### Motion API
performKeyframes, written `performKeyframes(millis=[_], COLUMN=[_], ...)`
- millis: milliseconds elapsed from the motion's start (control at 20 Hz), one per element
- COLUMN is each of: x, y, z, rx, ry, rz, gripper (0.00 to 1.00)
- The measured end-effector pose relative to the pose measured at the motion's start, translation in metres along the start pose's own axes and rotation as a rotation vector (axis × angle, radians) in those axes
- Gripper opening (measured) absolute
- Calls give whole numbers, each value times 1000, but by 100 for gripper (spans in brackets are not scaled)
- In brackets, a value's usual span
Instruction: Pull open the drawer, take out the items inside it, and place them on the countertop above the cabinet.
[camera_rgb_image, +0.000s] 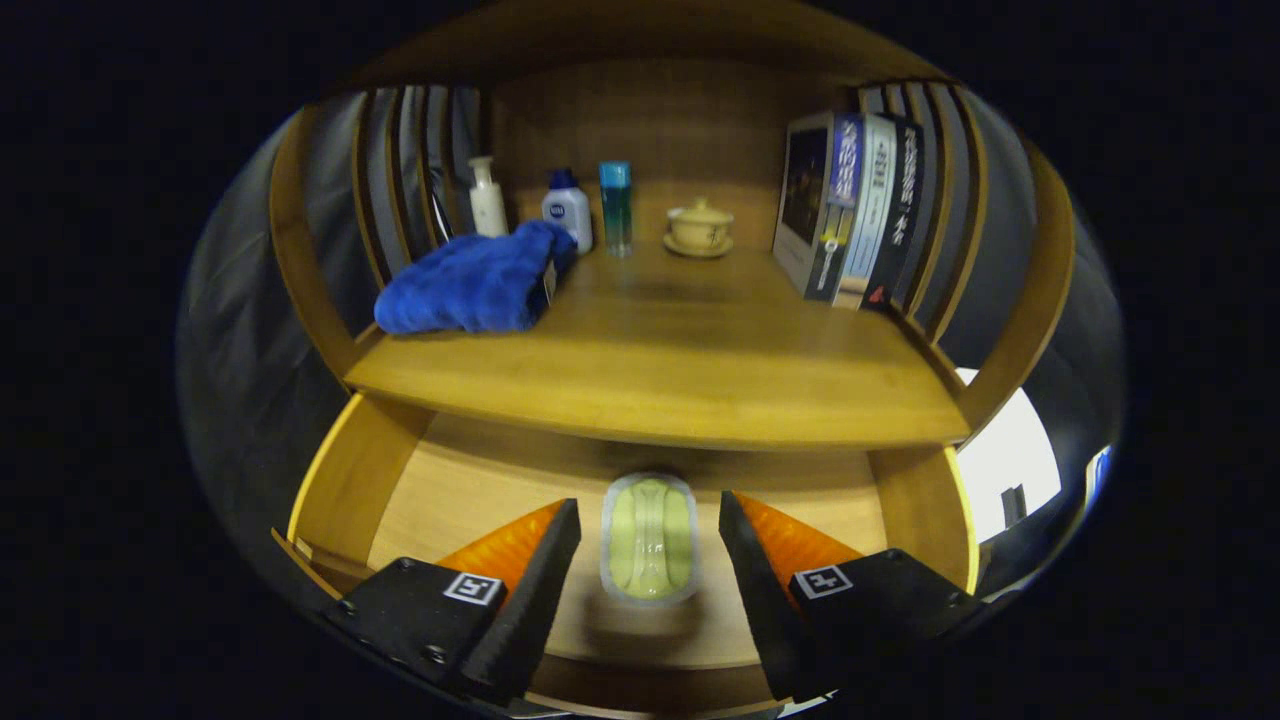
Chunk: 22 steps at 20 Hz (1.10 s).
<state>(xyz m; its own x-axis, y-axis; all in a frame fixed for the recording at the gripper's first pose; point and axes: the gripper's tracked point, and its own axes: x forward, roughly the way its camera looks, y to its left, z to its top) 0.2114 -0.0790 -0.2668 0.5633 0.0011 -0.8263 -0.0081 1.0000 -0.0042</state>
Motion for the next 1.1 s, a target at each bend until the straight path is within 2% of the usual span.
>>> performKeyframes(millis=[250, 400, 500, 550, 650, 900, 1100], x=[32, 42, 43, 43, 35, -17, -66], y=[2, -5, -1, -1, -3, -1, 0], z=[-36, -44, -43, -42, -39, -32, 14], rx=[22, 73, 122, 132, 141, 144, 87], ry=[168, 207, 201, 192, 176, 101, -6], rz=[-15, -47, -36, -35, -32, 5, 8], gripper=[59, 41, 29, 28, 19, 19, 19])
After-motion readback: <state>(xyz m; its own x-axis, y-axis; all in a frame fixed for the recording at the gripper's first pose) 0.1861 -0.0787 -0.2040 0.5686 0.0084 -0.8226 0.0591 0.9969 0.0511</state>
